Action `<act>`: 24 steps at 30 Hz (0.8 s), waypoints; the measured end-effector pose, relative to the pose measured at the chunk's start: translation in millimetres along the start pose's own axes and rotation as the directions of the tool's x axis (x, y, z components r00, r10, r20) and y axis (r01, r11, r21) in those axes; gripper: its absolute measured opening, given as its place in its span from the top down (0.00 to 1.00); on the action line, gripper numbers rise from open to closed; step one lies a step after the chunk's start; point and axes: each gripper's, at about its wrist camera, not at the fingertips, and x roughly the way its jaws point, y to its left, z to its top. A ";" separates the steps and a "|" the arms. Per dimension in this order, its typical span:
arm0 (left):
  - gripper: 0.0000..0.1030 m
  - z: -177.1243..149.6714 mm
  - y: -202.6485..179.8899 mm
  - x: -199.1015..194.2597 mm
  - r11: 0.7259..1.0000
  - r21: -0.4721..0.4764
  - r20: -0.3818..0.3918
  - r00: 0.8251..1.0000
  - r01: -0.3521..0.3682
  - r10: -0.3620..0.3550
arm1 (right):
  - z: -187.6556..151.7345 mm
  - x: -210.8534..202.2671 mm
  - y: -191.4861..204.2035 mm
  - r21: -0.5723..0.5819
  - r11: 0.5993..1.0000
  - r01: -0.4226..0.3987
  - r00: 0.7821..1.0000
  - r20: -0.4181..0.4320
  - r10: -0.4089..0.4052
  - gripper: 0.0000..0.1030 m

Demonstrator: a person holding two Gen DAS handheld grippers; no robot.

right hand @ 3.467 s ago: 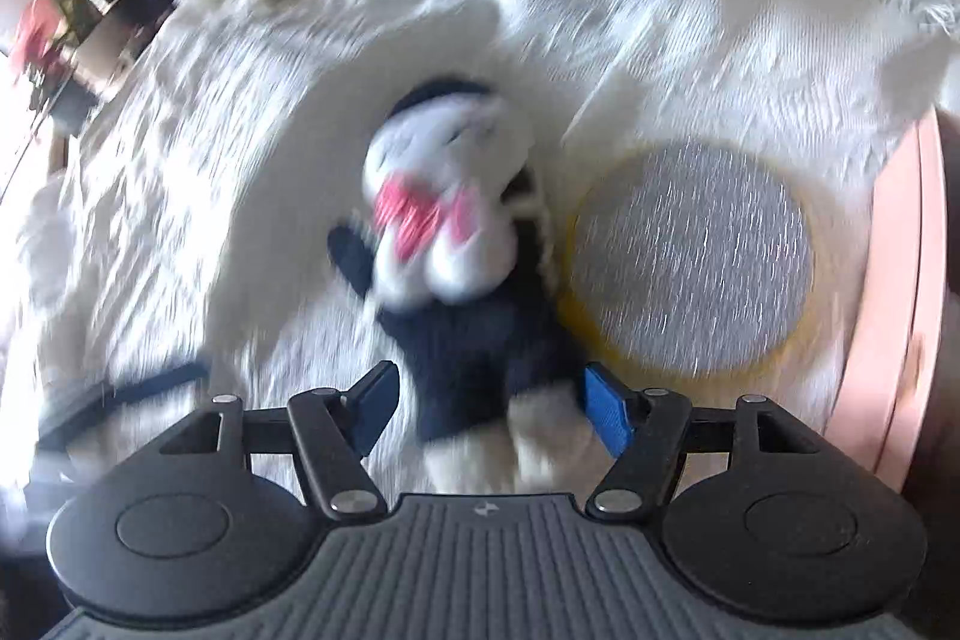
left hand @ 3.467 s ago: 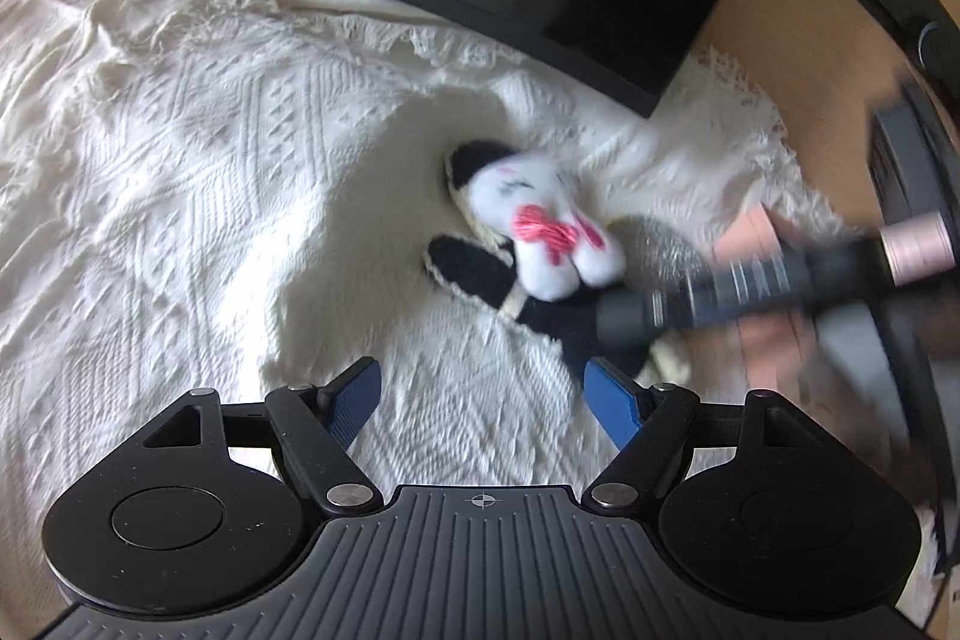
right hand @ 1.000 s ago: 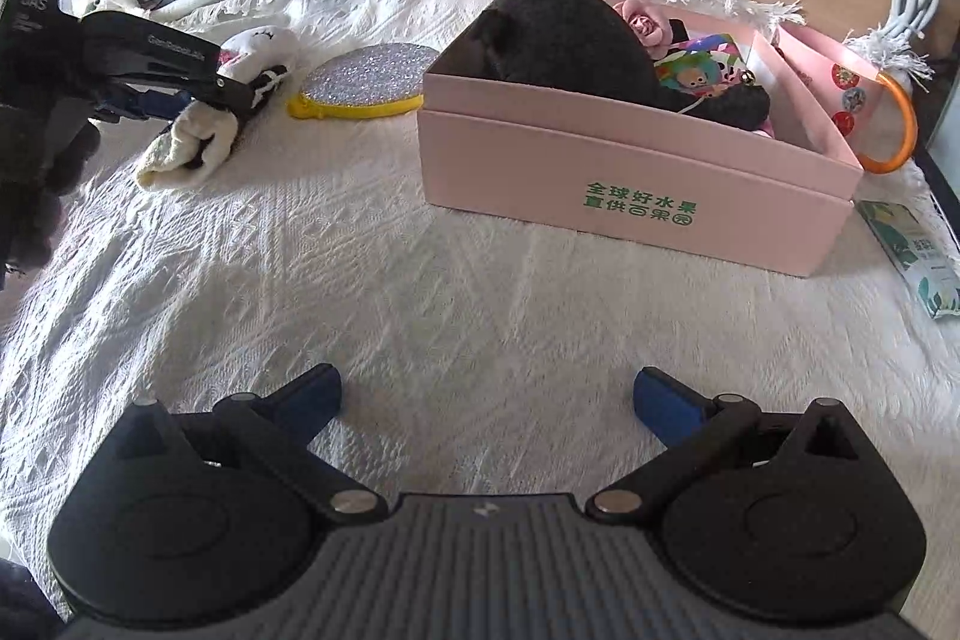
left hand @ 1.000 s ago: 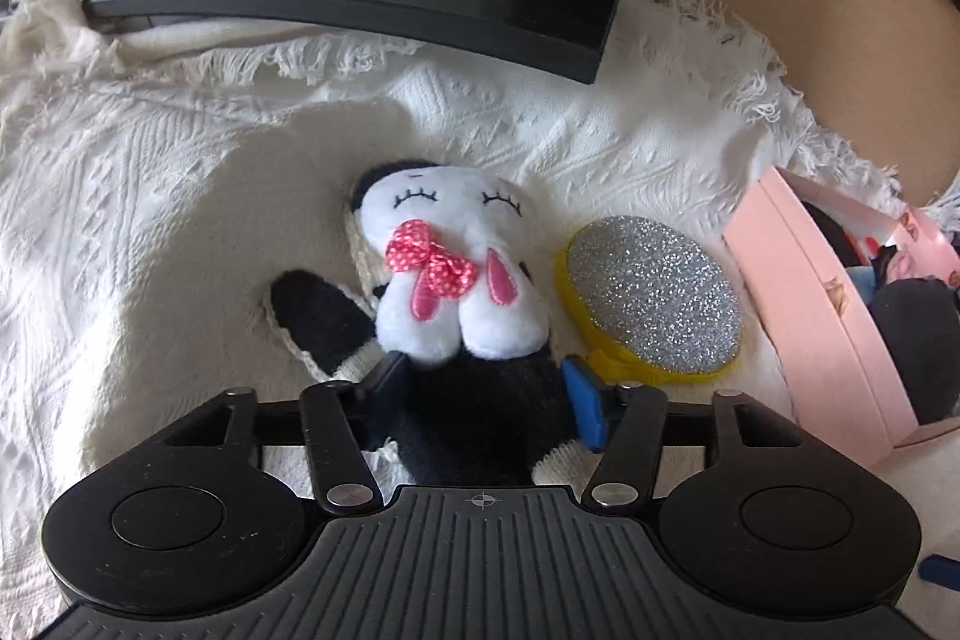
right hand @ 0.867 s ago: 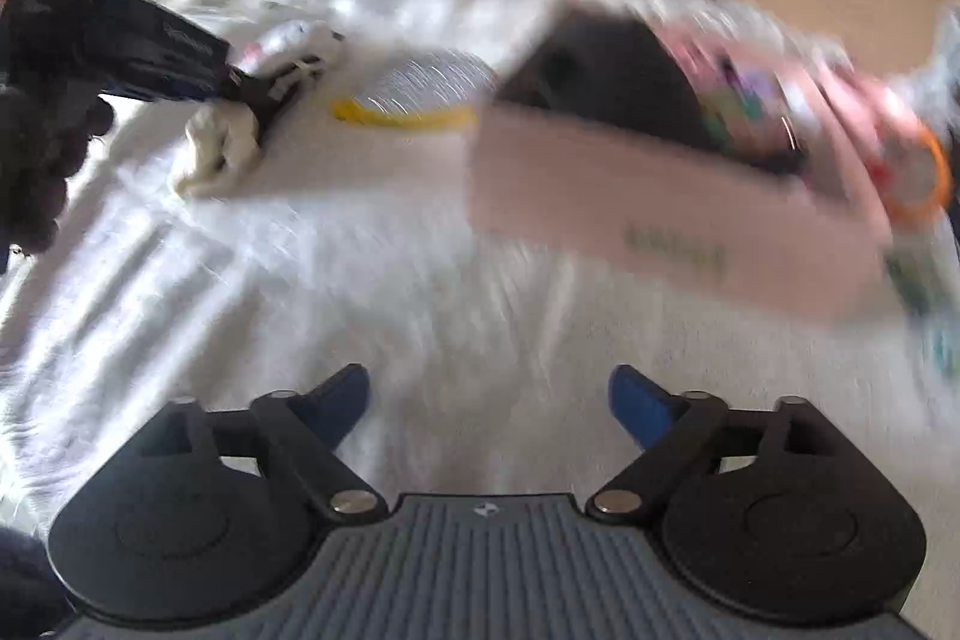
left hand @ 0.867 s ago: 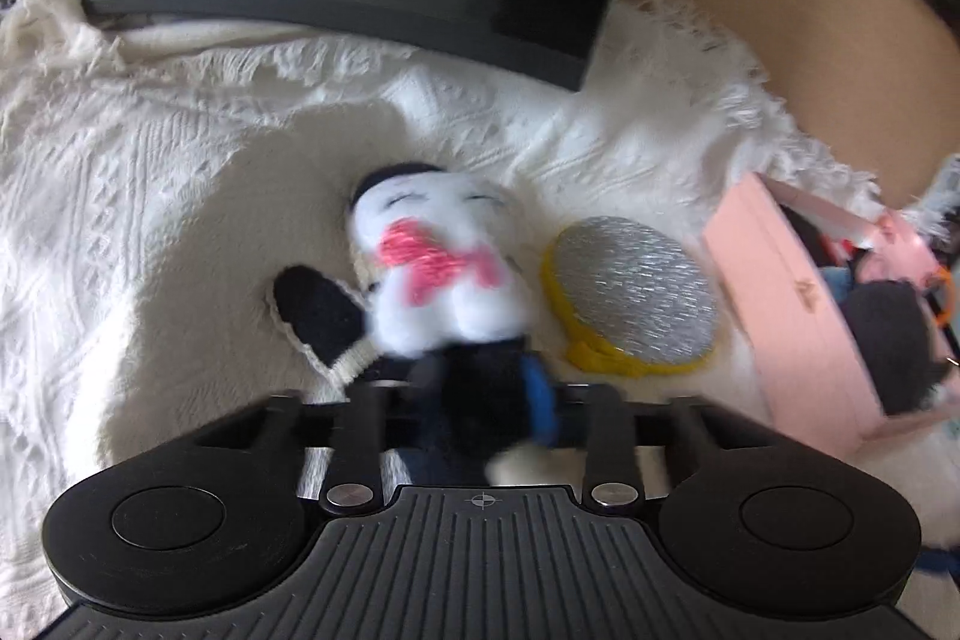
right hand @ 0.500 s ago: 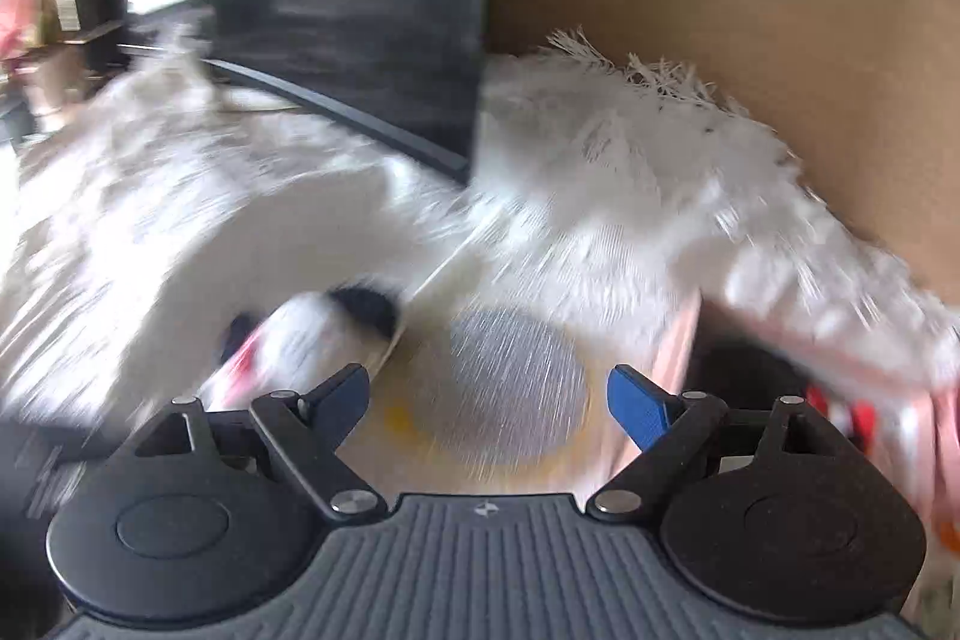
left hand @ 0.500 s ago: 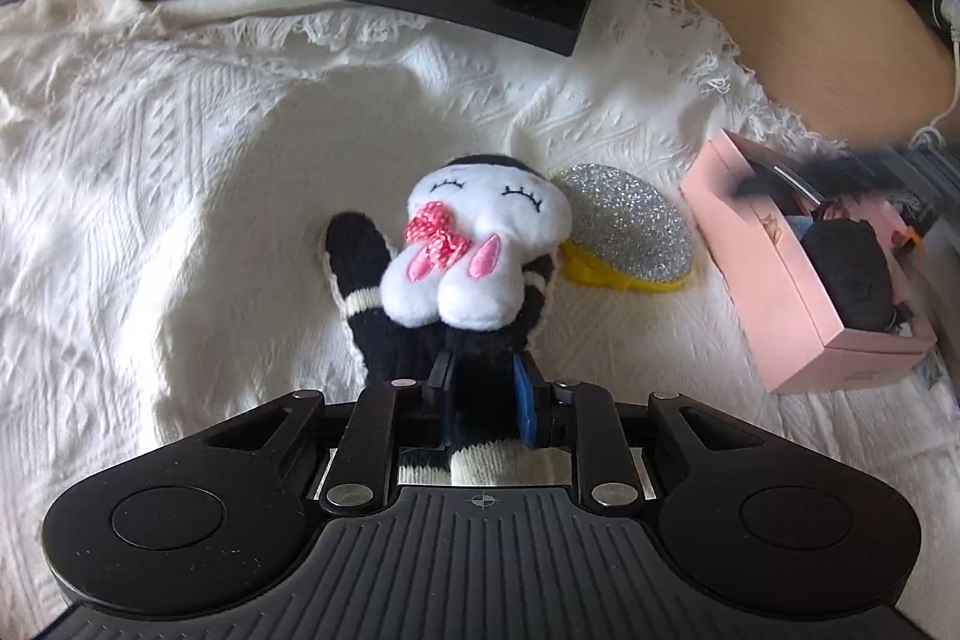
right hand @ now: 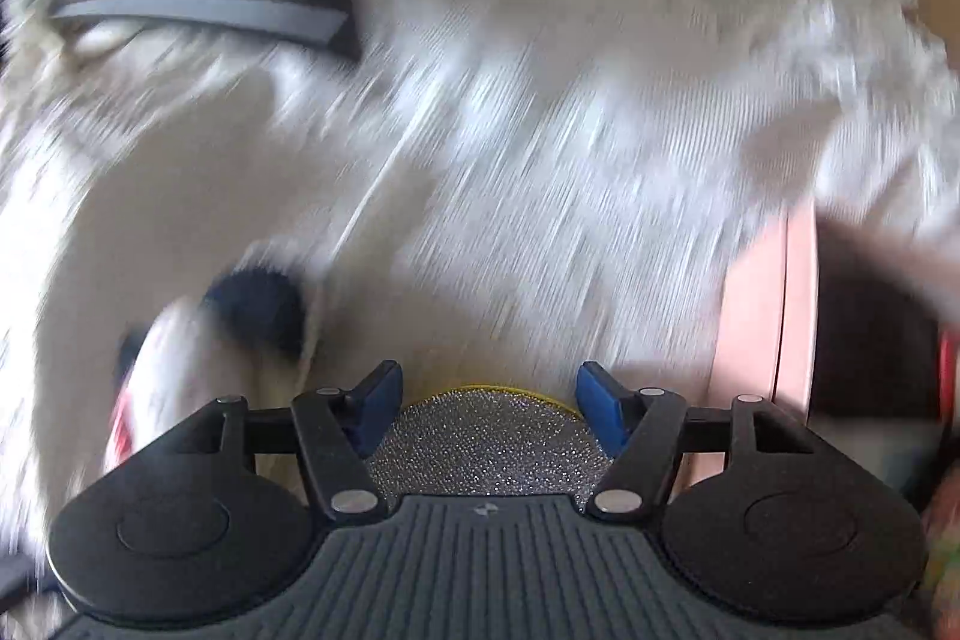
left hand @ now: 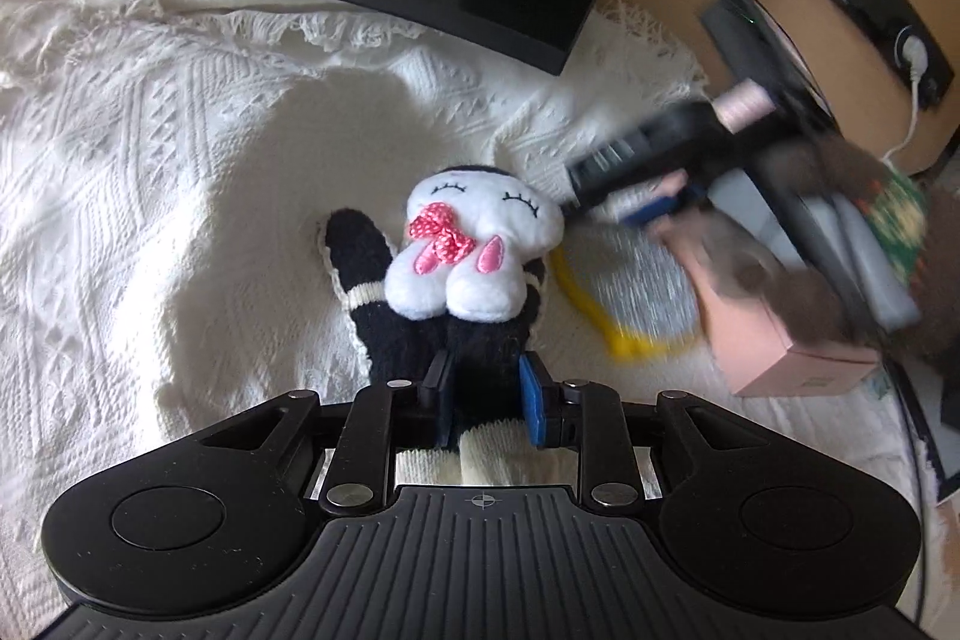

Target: Organize soft objects

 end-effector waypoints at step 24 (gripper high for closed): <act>0.30 9.1 -45.2 31.9 0.959 0.285 -0.103 0.994 0.003 0.028 | -190.9 -101.1 -21.2 -0.086 0.995 0.044 0.939 0.343 -0.011 0.26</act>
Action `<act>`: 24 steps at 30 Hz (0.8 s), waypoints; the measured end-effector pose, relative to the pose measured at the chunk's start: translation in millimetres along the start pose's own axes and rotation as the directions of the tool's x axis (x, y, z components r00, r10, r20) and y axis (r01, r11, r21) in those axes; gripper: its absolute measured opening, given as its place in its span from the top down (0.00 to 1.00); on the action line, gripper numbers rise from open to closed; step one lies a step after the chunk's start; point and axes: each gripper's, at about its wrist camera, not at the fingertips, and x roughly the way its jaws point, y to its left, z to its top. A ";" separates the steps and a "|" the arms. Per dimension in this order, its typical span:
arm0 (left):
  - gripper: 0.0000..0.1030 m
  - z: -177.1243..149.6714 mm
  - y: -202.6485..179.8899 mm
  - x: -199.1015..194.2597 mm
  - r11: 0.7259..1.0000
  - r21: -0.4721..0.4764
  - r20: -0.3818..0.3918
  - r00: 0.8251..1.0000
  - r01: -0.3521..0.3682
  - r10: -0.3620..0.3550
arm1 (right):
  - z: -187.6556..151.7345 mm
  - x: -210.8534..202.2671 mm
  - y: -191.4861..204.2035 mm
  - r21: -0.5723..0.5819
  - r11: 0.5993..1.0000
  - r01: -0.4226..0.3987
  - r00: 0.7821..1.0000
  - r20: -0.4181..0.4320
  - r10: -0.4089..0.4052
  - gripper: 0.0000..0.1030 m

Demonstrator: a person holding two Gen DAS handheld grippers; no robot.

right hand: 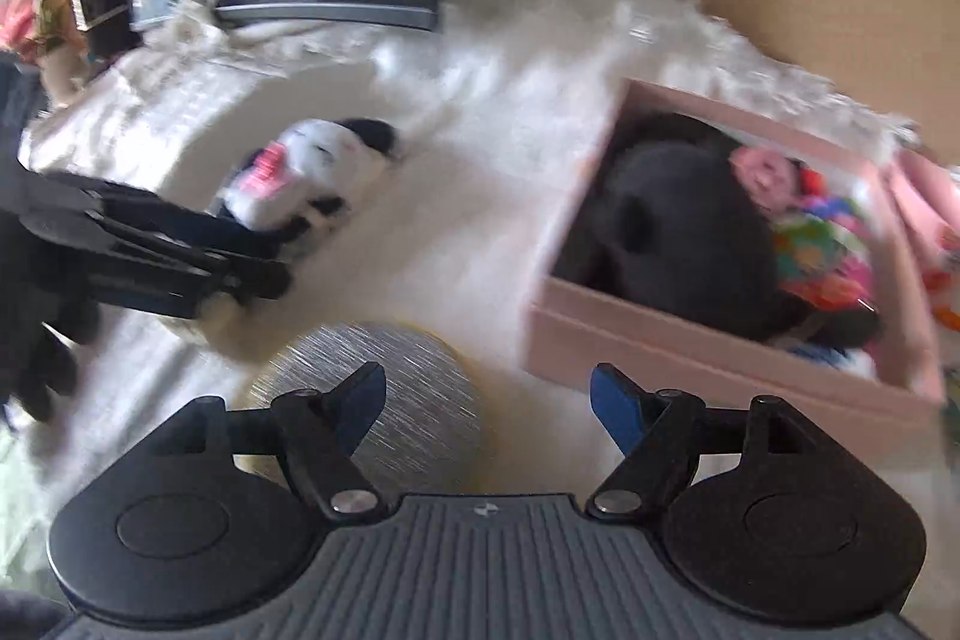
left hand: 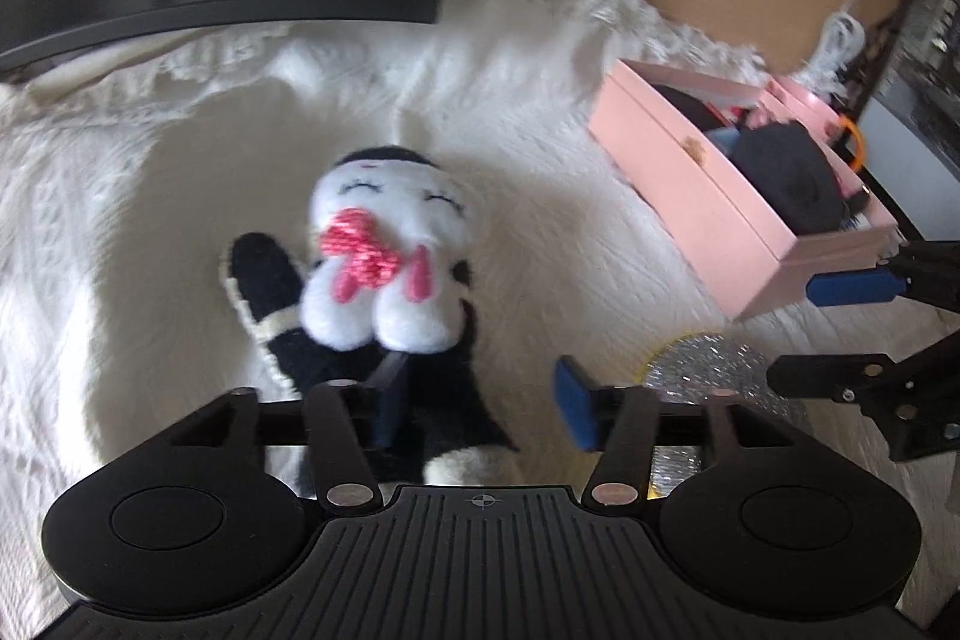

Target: Organize soft objects

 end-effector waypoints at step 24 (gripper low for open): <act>0.20 25.5 16.7 28.2 0.987 -0.069 -0.021 0.990 -0.142 0.141 | -52.6 -8.6 25.7 -0.043 0.996 -0.080 0.997 -0.025 0.079 0.21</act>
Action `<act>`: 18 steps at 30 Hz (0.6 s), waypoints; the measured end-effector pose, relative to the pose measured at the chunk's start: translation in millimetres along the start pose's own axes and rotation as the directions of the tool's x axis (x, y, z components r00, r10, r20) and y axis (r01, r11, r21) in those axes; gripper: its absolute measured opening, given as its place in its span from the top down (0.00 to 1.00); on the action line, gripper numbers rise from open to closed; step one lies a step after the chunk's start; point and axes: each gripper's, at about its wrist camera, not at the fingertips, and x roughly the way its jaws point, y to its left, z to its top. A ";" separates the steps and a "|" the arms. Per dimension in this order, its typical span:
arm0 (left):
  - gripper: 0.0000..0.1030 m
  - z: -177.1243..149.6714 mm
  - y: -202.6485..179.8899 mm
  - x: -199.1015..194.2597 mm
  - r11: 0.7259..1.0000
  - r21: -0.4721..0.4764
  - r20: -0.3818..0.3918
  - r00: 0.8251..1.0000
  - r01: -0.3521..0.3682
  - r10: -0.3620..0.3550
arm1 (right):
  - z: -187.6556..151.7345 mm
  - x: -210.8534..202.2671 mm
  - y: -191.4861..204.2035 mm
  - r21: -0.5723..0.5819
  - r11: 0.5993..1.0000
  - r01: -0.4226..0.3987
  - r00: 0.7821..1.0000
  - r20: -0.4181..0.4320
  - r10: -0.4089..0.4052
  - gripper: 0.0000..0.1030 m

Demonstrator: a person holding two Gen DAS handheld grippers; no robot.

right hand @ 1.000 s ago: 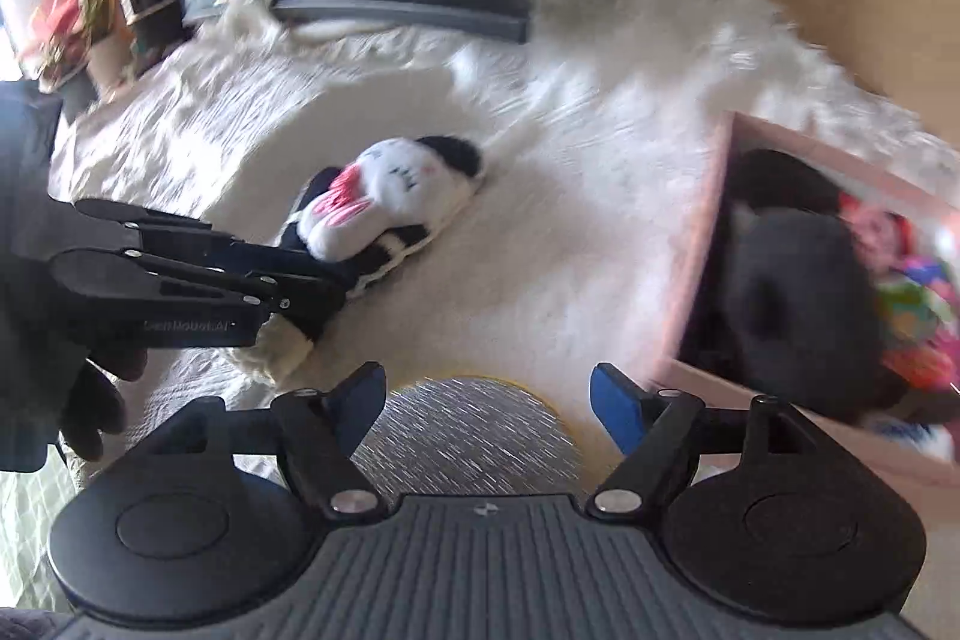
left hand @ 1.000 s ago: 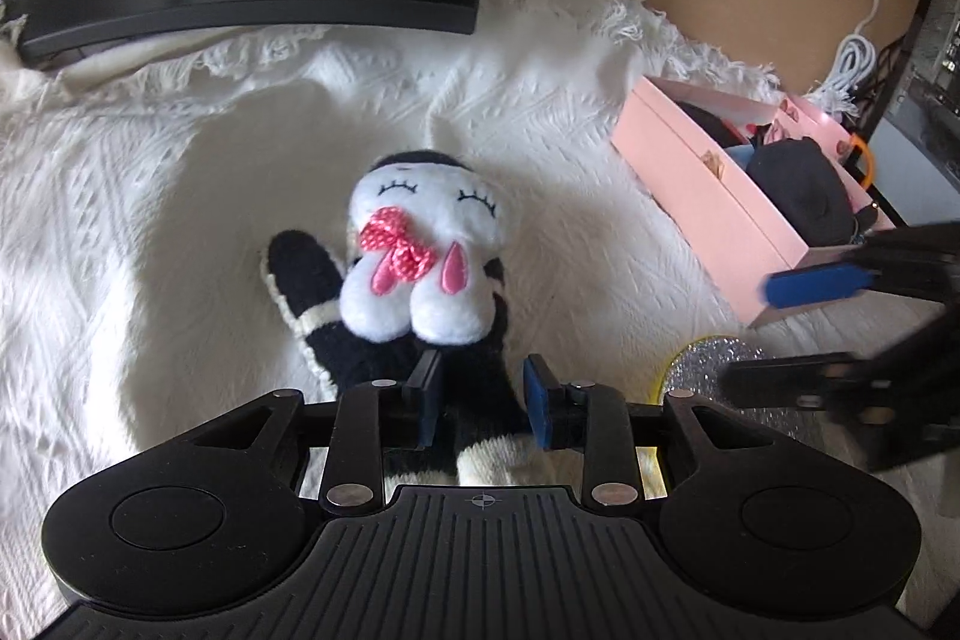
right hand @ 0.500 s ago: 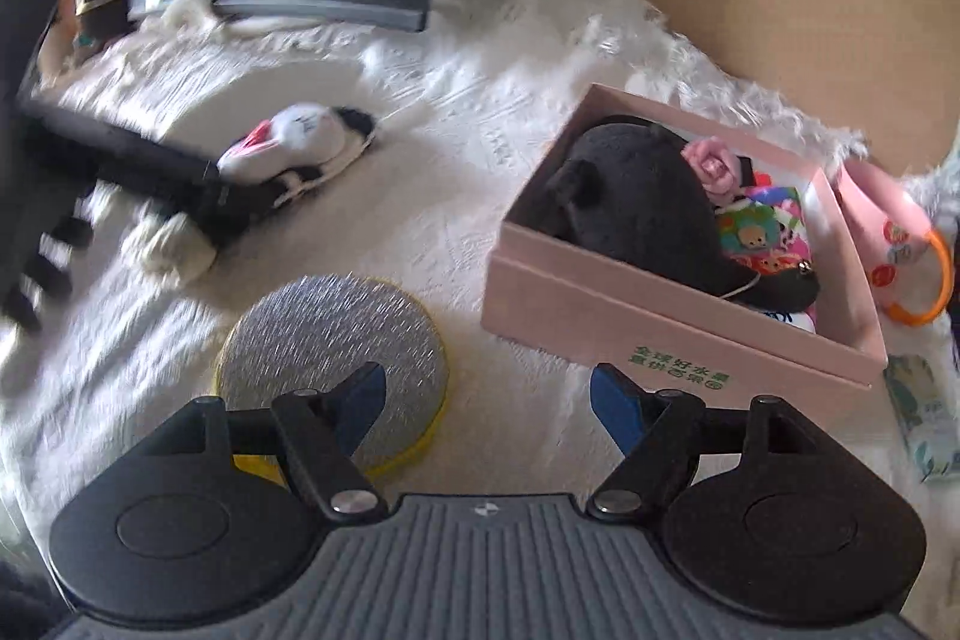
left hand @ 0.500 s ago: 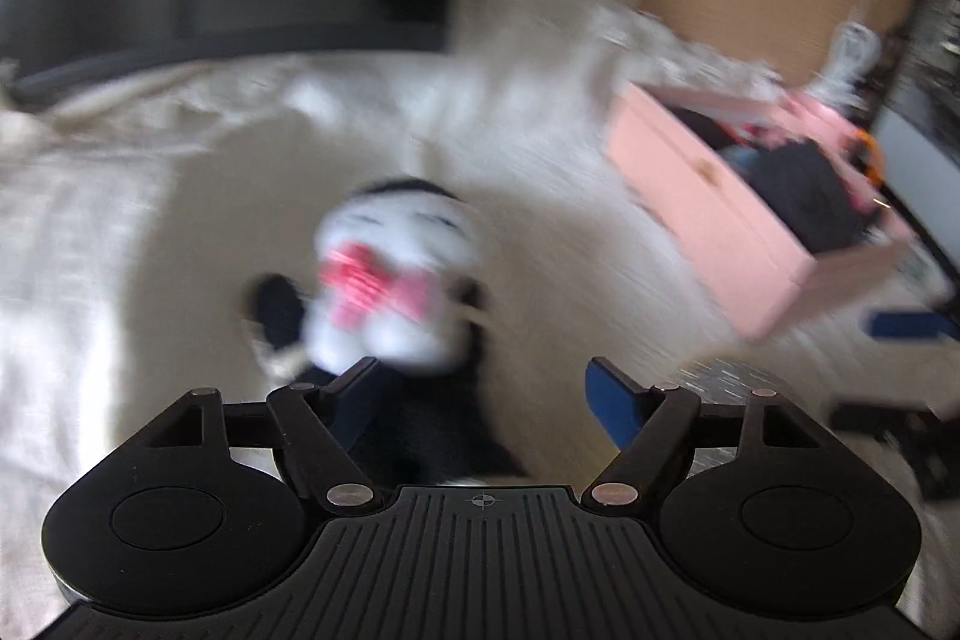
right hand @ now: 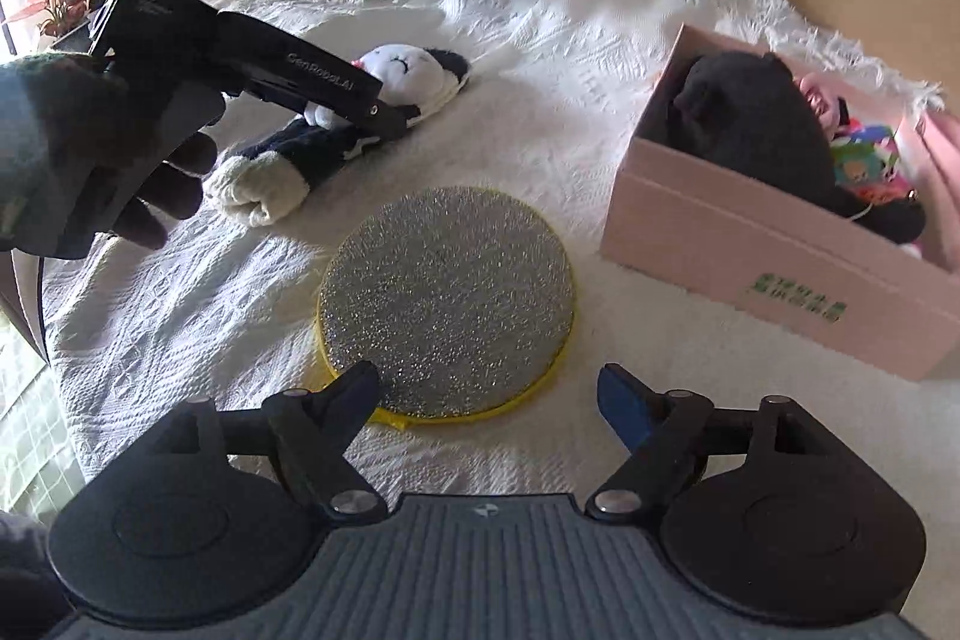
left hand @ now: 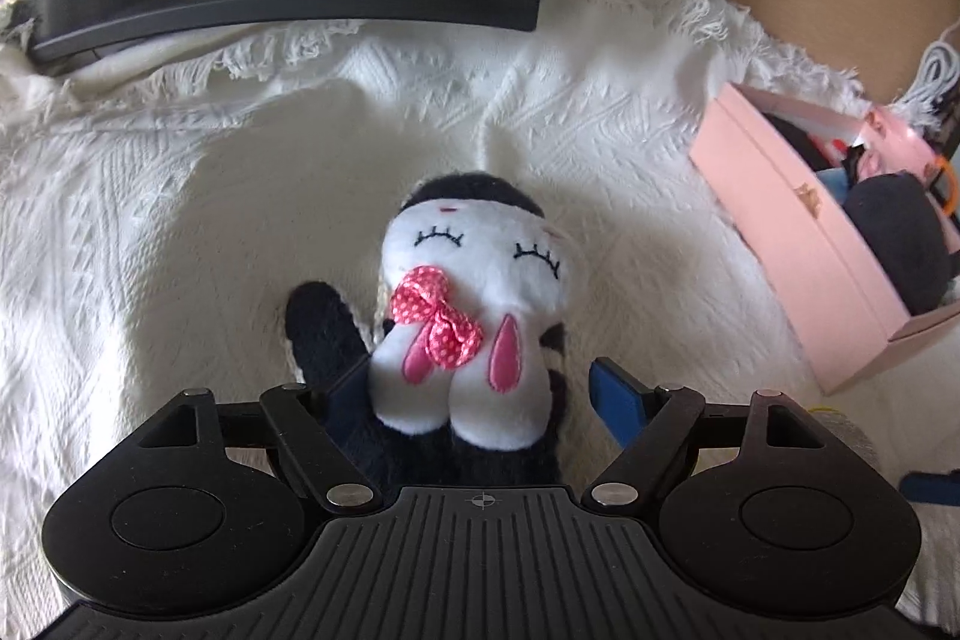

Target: Organize soft objects

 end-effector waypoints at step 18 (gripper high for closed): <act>0.06 4.5 6.4 16.7 0.999 0.008 0.046 0.998 0.032 -0.033 | 24.8 21.8 31.1 -0.205 0.975 0.080 0.994 0.091 -0.062 0.11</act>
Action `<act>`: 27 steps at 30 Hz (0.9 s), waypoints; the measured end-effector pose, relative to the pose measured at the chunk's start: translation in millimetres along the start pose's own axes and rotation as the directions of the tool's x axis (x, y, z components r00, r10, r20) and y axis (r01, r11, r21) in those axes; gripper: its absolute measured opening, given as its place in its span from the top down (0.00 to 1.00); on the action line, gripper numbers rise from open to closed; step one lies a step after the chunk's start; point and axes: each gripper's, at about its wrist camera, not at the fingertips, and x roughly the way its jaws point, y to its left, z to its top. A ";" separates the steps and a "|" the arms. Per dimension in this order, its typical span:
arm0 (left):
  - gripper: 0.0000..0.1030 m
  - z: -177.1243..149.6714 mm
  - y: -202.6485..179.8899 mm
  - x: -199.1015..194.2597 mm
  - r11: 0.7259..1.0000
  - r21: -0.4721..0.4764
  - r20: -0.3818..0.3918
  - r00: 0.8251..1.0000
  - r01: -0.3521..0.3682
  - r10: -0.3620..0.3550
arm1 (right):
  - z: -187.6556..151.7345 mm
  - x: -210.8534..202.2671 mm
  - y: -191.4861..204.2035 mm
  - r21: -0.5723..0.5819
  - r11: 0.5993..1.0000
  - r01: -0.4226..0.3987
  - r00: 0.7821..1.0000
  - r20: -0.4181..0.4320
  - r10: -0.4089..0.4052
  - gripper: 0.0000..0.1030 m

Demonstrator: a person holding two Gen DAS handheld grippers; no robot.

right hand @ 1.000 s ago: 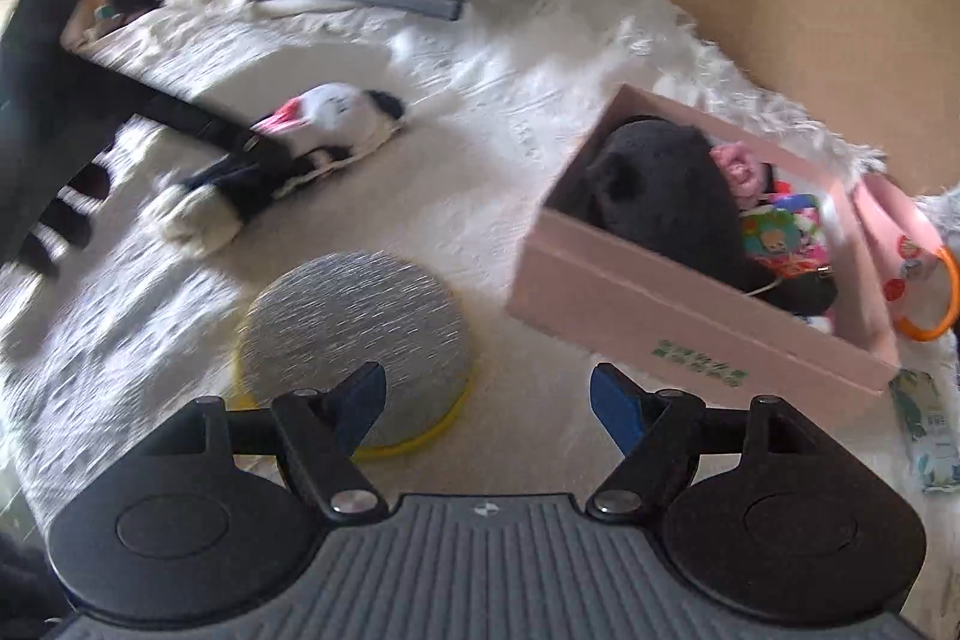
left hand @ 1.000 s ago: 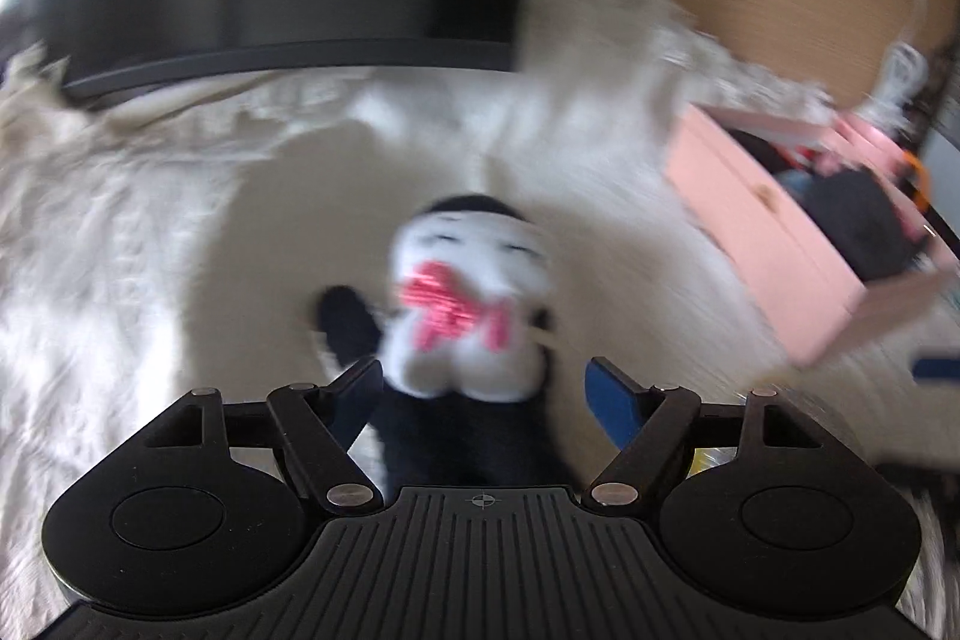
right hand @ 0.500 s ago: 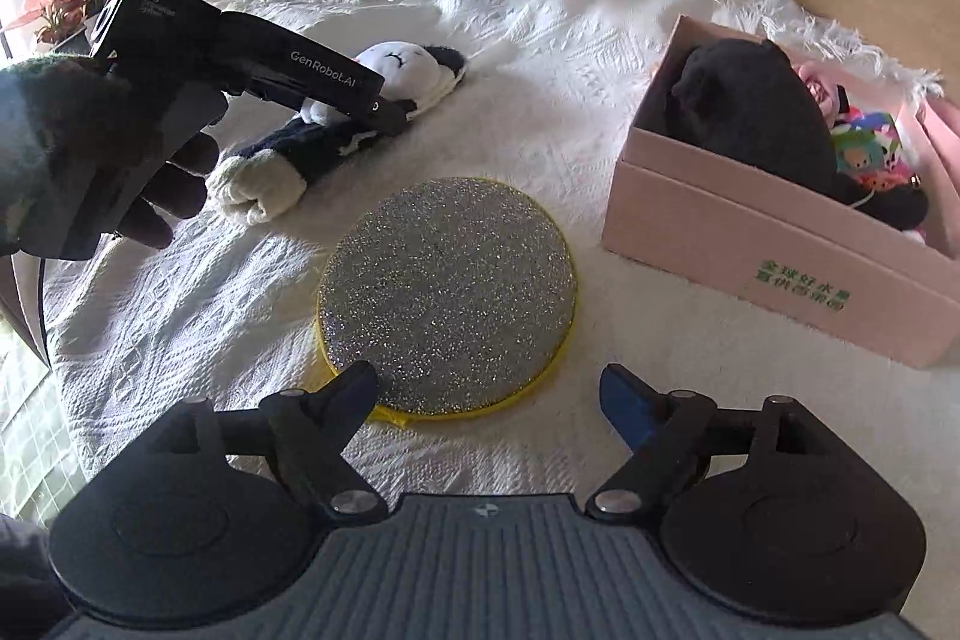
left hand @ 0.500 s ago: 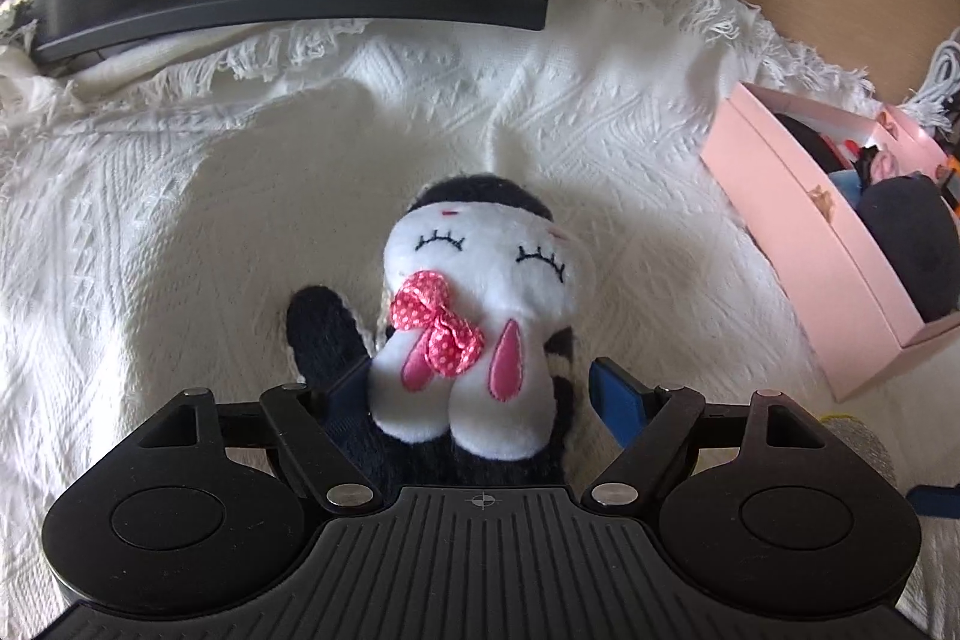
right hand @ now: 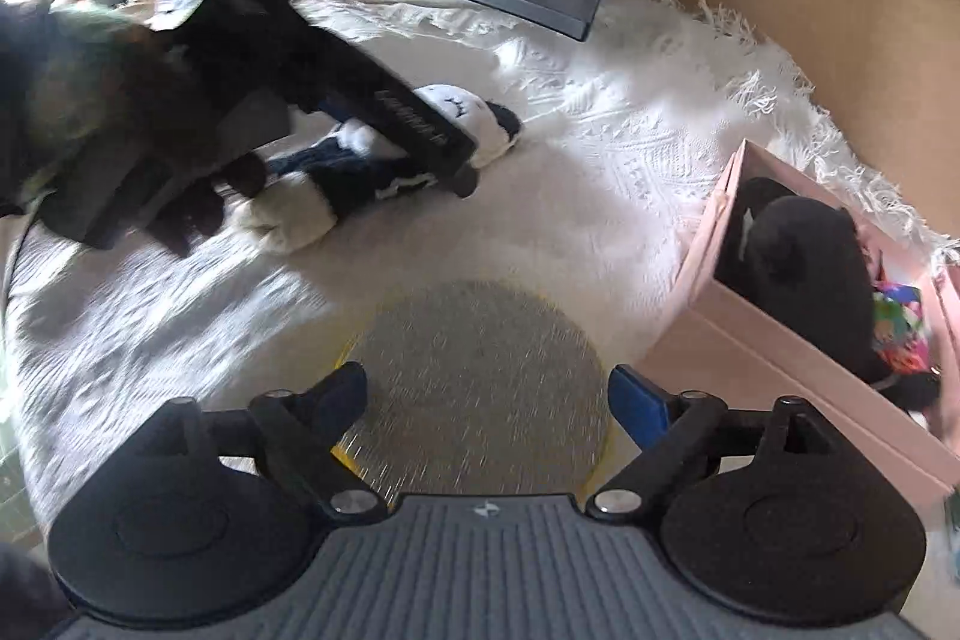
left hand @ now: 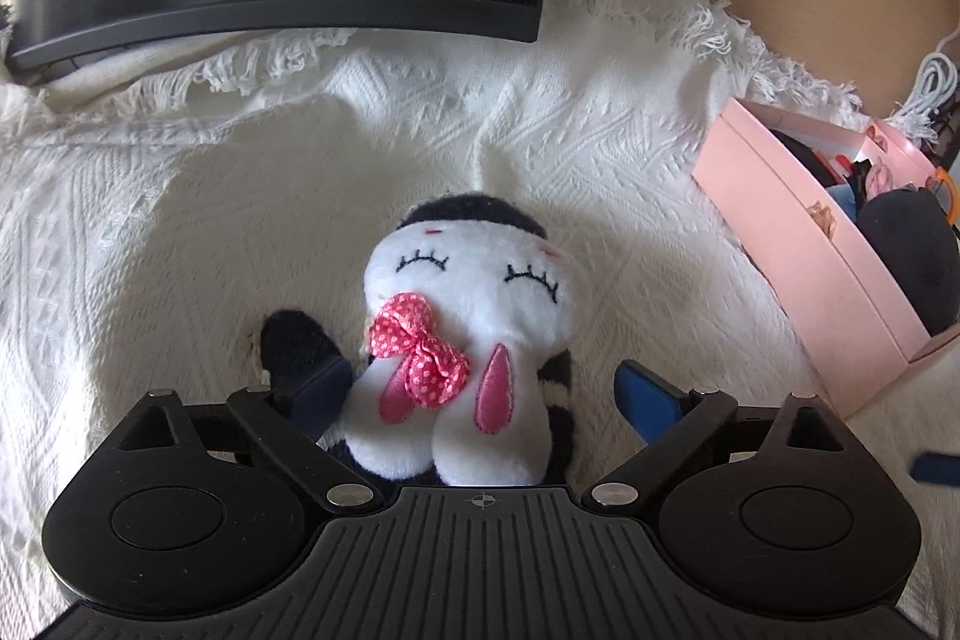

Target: Organize soft objects

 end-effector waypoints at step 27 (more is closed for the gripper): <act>0.46 -18.0 8.6 -39.8 0.999 0.039 0.055 0.998 0.025 -0.027 | 4.1 -9.7 -43.7 0.294 0.952 -0.090 0.993 -0.050 0.109 0.65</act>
